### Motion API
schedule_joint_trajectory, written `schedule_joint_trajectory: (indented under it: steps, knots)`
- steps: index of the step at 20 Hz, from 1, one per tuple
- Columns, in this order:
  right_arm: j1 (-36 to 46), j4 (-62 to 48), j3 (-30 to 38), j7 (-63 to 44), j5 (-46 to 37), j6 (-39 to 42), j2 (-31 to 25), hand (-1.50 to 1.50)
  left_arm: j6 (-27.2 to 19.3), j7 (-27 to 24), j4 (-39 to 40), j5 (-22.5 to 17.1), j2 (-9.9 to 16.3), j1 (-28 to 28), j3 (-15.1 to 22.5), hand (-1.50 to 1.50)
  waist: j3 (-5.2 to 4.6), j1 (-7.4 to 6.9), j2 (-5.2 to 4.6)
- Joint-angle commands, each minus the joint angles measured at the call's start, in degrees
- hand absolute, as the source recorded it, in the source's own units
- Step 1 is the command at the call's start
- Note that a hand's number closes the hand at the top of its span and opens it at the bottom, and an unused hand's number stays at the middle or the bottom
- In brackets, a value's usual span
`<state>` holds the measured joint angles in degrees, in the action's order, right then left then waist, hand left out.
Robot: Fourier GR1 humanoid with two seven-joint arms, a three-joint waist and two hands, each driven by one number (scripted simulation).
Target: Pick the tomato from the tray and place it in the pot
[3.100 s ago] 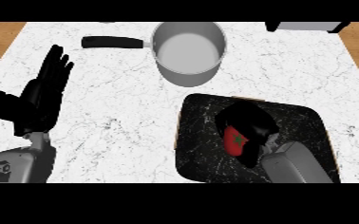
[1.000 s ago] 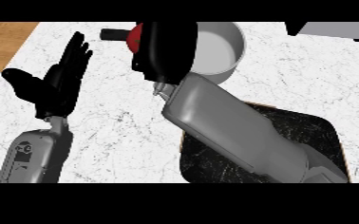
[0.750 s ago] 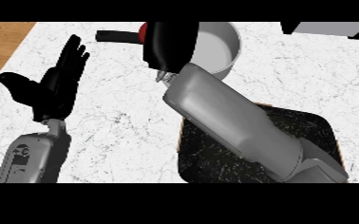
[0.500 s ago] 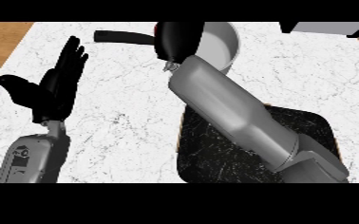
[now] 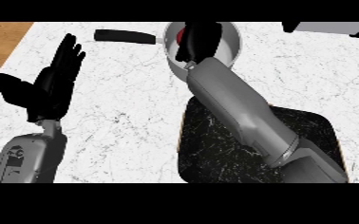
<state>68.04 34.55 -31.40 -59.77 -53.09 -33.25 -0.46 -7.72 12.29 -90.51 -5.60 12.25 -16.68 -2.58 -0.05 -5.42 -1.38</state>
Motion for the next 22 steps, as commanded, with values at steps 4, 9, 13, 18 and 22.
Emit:
schedule_joint_trajectory:
  steps: [4, 9, 13, 18, 22]
  knots:
    - [-3.6, -0.3, 4.8, 6.9, 14.4, -8.0, 0.4, -1.50, -0.2, 0.3, -0.8, 1.0, -1.1, 0.7, 1.7, 0.00, 0.12, -1.12, -0.45]
    - [-5.3, 4.7, 7.4, 17.4, 20.9, -18.1, 0.5, -1.50, 1.0, 0.0, 0.2, -0.5, 0.5, -0.6, -0.5, 0.00, 0.20, -1.08, -0.62]
    - [-6.1, 7.2, 8.9, 22.7, 26.1, -25.0, 0.5, -1.50, -0.1, 1.3, -1.1, 0.0, -0.4, -0.5, 0.2, 0.00, 0.19, -0.76, -0.24]
    - [-9.5, 11.6, 10.4, 31.4, 33.9, -29.6, 0.4, -1.50, -0.2, 1.0, -1.1, 0.4, 0.0, 1.5, -0.5, 0.00, 0.14, 1.51, 0.45]
    - [-11.3, 11.6, 11.4, 39.2, 40.6, -27.5, 0.5, -1.50, 0.0, 2.9, -1.5, -1.2, 1.2, 0.6, -3.1, 0.00, 0.10, 3.13, 0.82]
